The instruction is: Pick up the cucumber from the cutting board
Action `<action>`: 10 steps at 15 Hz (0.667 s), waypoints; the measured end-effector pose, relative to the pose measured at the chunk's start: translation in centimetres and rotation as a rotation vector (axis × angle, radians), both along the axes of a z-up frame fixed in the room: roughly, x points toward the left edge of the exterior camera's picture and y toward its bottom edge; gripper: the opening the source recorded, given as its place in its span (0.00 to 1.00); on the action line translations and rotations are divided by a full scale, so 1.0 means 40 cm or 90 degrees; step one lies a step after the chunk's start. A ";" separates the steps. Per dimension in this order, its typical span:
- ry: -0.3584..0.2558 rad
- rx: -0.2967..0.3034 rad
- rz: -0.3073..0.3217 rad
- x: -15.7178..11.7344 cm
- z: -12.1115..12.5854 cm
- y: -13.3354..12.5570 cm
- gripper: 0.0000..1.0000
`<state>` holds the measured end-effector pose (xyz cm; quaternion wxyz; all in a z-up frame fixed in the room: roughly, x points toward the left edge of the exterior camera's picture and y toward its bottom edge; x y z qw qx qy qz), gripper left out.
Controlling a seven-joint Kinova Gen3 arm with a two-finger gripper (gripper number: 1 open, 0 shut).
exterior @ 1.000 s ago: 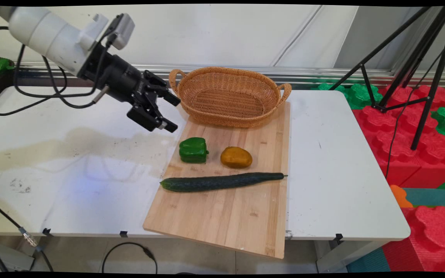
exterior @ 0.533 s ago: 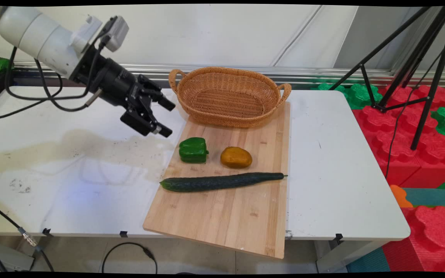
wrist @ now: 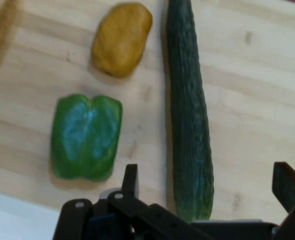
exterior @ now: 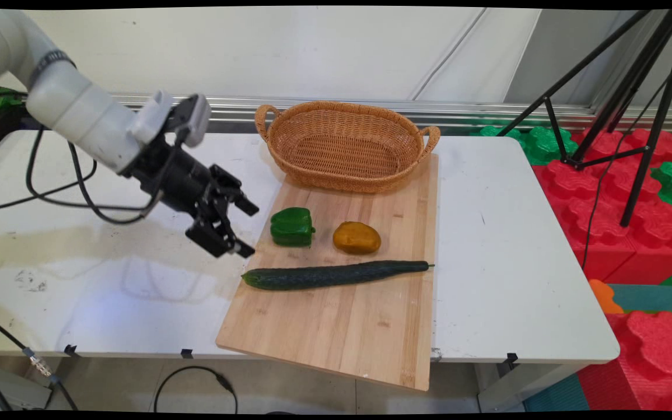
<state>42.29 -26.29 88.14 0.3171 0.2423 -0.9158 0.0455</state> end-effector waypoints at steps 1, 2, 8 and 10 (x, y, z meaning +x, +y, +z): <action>-0.004 0.002 -0.001 -0.005 -0.011 0.002 1.00; -0.010 0.006 -0.001 -0.014 -0.029 0.004 1.00; -0.034 0.019 -0.004 -0.072 -0.128 0.009 1.00; -0.040 0.019 -0.005 -0.088 -0.151 0.007 1.00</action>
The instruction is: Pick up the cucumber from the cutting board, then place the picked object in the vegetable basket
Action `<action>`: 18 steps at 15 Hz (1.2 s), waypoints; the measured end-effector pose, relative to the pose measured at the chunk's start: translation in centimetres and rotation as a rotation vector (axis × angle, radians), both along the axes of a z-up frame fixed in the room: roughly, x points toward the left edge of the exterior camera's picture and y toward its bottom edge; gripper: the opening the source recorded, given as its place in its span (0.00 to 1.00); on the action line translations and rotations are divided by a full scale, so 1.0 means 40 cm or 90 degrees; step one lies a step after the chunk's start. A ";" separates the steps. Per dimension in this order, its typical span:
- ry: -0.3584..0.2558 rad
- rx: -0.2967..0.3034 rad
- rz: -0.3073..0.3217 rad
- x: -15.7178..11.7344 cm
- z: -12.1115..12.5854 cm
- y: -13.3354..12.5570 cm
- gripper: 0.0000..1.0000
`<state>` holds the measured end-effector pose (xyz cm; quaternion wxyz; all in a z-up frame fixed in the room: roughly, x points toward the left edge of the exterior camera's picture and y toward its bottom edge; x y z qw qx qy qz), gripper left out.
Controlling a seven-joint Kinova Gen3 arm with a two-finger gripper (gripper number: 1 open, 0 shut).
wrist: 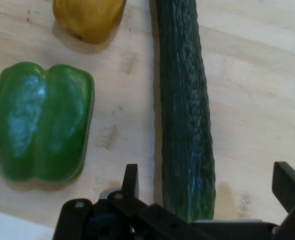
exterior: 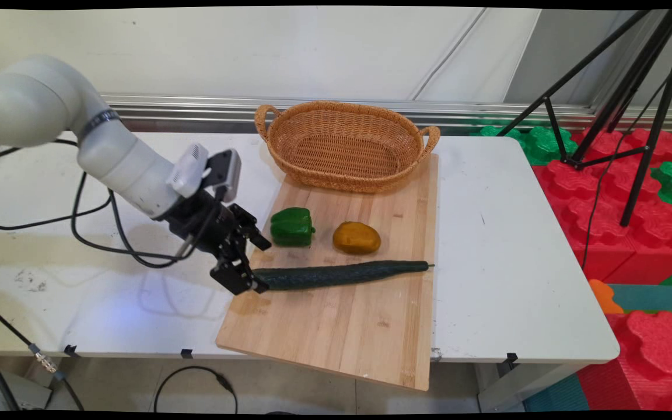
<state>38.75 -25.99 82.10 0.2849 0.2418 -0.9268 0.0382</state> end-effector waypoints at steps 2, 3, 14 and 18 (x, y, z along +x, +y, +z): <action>-0.008 -0.001 -0.003 -0.020 -0.028 -0.002 1.00; -0.011 -0.002 -0.003 -0.028 -0.039 -0.003 1.00; -0.021 -0.022 -0.009 -0.078 -0.099 -0.015 0.00; -0.021 -0.031 -0.017 -0.081 -0.103 -0.014 0.00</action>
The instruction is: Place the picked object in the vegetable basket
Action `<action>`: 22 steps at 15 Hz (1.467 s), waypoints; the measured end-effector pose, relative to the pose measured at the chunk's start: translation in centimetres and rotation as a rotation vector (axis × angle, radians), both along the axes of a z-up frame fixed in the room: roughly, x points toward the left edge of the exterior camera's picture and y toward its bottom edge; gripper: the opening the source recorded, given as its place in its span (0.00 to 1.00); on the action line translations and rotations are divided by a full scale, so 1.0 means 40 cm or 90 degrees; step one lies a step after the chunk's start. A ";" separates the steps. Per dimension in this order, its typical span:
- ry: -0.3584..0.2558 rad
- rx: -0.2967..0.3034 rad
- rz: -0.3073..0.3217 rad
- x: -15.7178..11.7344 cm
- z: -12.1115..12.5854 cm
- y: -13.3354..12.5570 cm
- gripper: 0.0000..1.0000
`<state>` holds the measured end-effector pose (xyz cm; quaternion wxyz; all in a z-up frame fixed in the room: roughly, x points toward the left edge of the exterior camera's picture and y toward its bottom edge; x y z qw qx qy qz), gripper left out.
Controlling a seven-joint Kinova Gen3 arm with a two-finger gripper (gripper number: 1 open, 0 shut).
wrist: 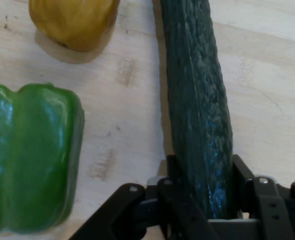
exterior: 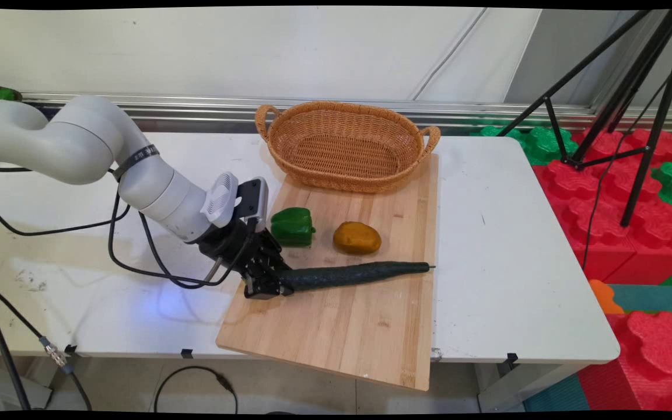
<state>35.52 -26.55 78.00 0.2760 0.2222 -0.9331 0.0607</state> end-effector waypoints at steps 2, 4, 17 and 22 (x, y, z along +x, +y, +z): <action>0.004 -0.005 -0.006 0.000 0.005 0.002 0.00; 0.010 -0.011 -0.010 0.003 0.018 0.007 0.00; 0.066 -0.048 -0.049 0.125 0.197 0.064 0.00; 0.084 -0.091 -0.024 0.214 0.306 0.060 0.00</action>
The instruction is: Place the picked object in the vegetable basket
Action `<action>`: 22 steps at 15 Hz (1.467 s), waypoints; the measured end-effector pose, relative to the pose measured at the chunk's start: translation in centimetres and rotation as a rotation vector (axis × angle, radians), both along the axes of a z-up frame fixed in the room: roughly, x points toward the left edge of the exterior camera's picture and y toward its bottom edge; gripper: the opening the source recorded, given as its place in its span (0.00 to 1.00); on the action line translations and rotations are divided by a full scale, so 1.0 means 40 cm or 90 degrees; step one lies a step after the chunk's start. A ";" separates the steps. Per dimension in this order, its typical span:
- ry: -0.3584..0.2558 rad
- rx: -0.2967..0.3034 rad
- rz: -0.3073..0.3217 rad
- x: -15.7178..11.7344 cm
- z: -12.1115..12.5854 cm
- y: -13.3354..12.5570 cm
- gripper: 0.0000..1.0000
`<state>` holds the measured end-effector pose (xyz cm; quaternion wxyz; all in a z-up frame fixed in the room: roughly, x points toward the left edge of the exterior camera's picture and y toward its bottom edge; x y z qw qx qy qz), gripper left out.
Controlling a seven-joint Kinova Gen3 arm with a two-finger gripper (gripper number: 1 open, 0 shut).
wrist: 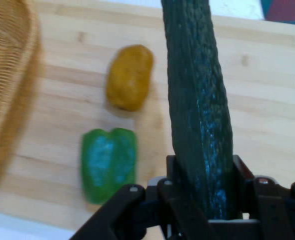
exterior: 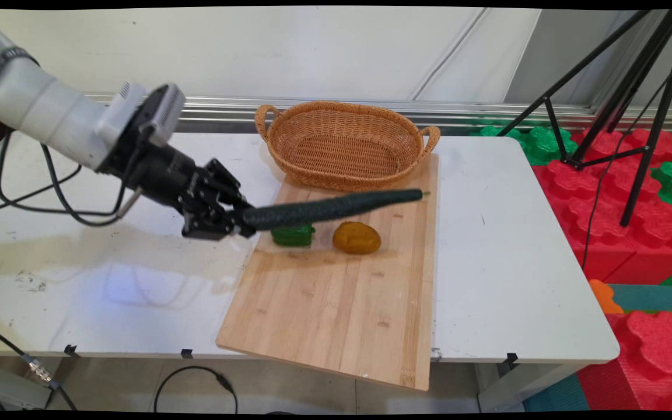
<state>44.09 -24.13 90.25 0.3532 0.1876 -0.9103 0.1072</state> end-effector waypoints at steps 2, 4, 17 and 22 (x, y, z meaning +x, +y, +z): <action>-0.001 -0.024 0.012 0.026 0.028 -0.016 0.00; -0.005 -0.048 0.021 0.048 0.050 -0.039 0.00; -0.056 -0.133 0.083 0.110 0.034 -0.312 0.00; -0.070 -0.118 0.087 0.084 -0.028 -0.422 0.00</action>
